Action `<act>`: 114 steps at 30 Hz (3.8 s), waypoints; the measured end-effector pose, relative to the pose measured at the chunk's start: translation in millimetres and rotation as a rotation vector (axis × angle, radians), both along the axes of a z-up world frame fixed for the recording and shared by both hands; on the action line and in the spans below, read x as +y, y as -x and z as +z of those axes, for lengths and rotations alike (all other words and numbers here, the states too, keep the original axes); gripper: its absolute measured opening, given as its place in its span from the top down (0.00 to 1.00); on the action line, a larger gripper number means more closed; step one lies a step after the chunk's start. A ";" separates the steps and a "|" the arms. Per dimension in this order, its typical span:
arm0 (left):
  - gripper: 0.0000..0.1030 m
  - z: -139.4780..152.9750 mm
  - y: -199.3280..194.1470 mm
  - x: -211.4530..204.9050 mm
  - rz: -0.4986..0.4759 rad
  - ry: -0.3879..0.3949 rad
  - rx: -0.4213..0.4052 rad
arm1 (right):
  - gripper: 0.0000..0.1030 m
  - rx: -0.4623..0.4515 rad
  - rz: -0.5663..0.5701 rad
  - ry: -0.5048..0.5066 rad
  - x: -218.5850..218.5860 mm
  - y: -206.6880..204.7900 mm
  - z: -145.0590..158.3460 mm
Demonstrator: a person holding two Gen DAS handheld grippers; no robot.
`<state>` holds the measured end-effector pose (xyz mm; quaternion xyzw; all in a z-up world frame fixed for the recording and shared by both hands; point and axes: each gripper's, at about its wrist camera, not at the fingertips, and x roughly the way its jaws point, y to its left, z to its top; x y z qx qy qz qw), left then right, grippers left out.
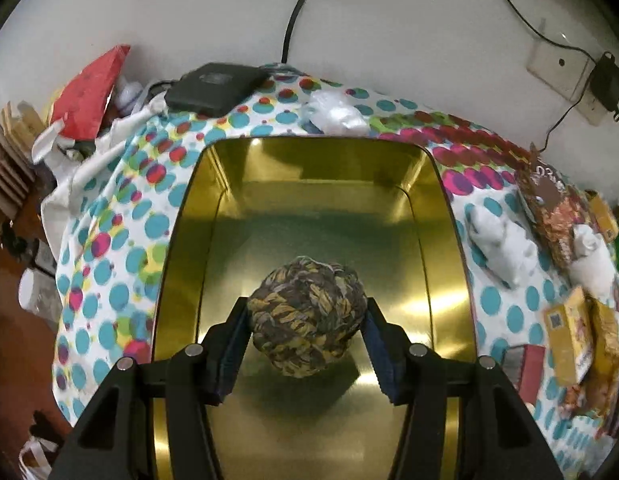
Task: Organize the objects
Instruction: 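Carry the rope ball with the left tool into the gold tray and release, then carry the plastic-wrapped bundle with the right tool into the gold tray and release, then grasp the yellow snack bag with the right tool while the left tool approaches the brown figurine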
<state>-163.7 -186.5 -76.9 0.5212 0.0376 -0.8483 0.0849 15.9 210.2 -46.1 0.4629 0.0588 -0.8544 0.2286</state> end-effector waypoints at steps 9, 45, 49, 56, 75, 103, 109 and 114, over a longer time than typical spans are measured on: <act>0.46 -6.6 28.6 -12.5 -0.005 -0.003 0.002 | 0.74 -0.006 0.020 -0.019 -14.8 1.8 0.2; 0.42 72.3 -193.2 17.4 0.036 0.048 0.277 | 0.74 0.030 0.227 0.076 -94.4 -4.9 26.8; 0.42 74.5 -231.4 23.3 0.020 0.033 0.266 | 0.74 0.050 0.308 0.100 -135.0 -1.1 43.2; 0.42 71.3 -267.9 5.4 0.049 -0.047 0.267 | 0.73 0.077 0.391 0.104 -226.0 19.5 66.7; 0.42 53.0 -294.8 -71.3 0.214 -0.096 0.266 | 0.71 -0.115 0.318 -0.106 -371.9 98.5 -16.0; 0.42 43.0 -240.1 83.4 -0.219 -0.174 0.205 | 0.37 0.322 0.058 -0.281 -46.5 2.7 28.7; 0.42 35.5 -233.1 128.0 -0.318 -0.152 0.143 | 0.40 0.319 0.081 -0.203 -26.5 18.1 14.4; 0.42 33.3 -230.3 147.7 -0.350 -0.134 0.129 | 0.49 0.339 0.095 -0.277 -39.3 34.4 -3.0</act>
